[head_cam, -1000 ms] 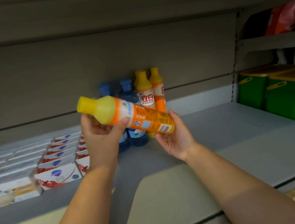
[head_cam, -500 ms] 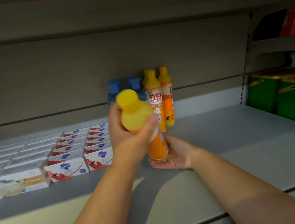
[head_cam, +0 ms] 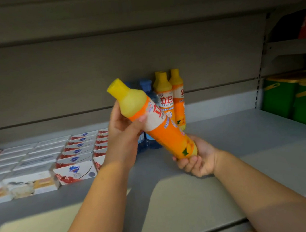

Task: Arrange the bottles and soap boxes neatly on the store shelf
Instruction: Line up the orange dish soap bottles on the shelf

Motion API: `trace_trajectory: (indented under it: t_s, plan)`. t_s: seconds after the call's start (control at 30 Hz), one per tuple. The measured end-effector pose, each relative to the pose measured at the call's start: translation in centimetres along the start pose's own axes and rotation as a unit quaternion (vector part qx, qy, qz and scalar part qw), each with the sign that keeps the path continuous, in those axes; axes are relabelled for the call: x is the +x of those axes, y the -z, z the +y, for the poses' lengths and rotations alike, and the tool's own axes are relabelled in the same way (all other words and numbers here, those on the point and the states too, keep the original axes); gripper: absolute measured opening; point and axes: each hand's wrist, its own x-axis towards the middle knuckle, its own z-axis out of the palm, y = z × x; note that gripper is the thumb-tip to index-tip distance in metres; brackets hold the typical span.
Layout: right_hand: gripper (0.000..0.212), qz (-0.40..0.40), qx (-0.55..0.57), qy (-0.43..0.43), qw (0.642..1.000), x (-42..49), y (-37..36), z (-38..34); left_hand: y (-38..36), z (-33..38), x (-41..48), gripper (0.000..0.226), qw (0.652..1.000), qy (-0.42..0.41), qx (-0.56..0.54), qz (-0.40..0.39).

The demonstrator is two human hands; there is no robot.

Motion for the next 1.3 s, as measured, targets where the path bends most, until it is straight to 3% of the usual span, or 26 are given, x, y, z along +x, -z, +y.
trace_trajectory:
  t_s: [0.1, 0.2, 0.27, 0.33, 0.4, 0.5, 0.57, 0.67, 0.83, 0.9, 0.93, 1.03, 1.07, 1.1, 1.3]
  plan:
    - [0.062, -0.023, -0.058, 0.006, 0.998, 0.7, -0.8, 0.6, -0.8, -0.4, -0.6, 0.090, 0.997, 0.059, -0.043, -0.006]
    - [0.057, 0.009, -0.055, 0.122, 0.991, 1.0, -1.8, 0.5, -1.3, -0.5, -0.5, 0.070, 0.993, 0.047, -0.101, 0.040]
    - [0.072, 0.029, -0.110, 0.195, 0.974, 0.6, -2.2, 0.5, -1.1, -0.5, -0.2, 0.053, 0.984, 0.065, -0.130, 0.101]
    - [0.080, 0.027, -0.215, 0.228, 0.949, 0.3, -2.7, 0.8, -0.4, -0.6, 0.4, 0.051, 0.975, 0.103, -0.132, 0.149]
    - [0.063, 0.055, -0.332, 0.255, 0.907, 0.7, -3.4, 1.4, 0.4, -0.7, 0.8, 0.042, 0.974, 0.142, -0.086, 0.157]
    - [0.045, 0.186, -0.427, 0.316, 0.826, 2.3, -4.8, 2.2, 1.0, -1.0, 1.1, 0.042, 0.986, 0.133, 0.015, 0.099]
    - [0.051, 0.230, -0.427, 0.350, 0.802, 3.2, -5.2, 2.4, 1.3, -1.2, 1.1, 0.048, 0.990, 0.108, 0.079, 0.042]
    - [0.062, 0.235, -0.410, 0.373, 0.798, 3.5, -4.3, 2.2, 2.4, -1.6, 1.1, 0.051, 0.983, 0.080, 0.163, -0.006]
    - [0.077, 0.356, -0.347, 0.450, 0.742, 3.7, -1.5, 1.4, 3.0, -5.7, -0.1, 0.019, 0.951, 0.115, 0.285, 0.042]
    - [0.072, 0.390, -0.311, 0.473, 0.726, 3.7, -0.4, 1.0, 3.3, -7.9, -0.8, 0.013, 0.909, 0.096, 0.404, -0.031]
    - [0.069, 0.406, -0.296, 0.481, 0.719, 3.6, 0.2, 0.8, 3.6, -9.0, -1.1, 0.017, 0.862, 0.093, 0.490, -0.093]
    - [0.066, 0.446, -0.284, 0.498, 0.687, 3.5, 1.7, 0.2, 4.2, -11.3, -1.2, 0.053, 0.665, 0.130, 0.695, -0.241]
    - [0.066, 0.459, -0.281, 0.506, 0.674, 3.6, 2.1, 0.0, 4.3, -11.6, -1.2, 0.056, 0.630, 0.137, 0.720, -0.255]
    - [0.066, 0.475, -0.273, 0.511, 0.663, 3.7, 2.6, -0.2, 4.3, -11.7, -1.1, 0.057, 0.620, 0.138, 0.728, -0.258]
    - [0.078, 0.539, -0.233, 0.493, 0.642, 3.6, 5.6, -2.6, 4.3, -11.2, -1.0, 0.056, 0.641, 0.158, 0.706, -0.258]
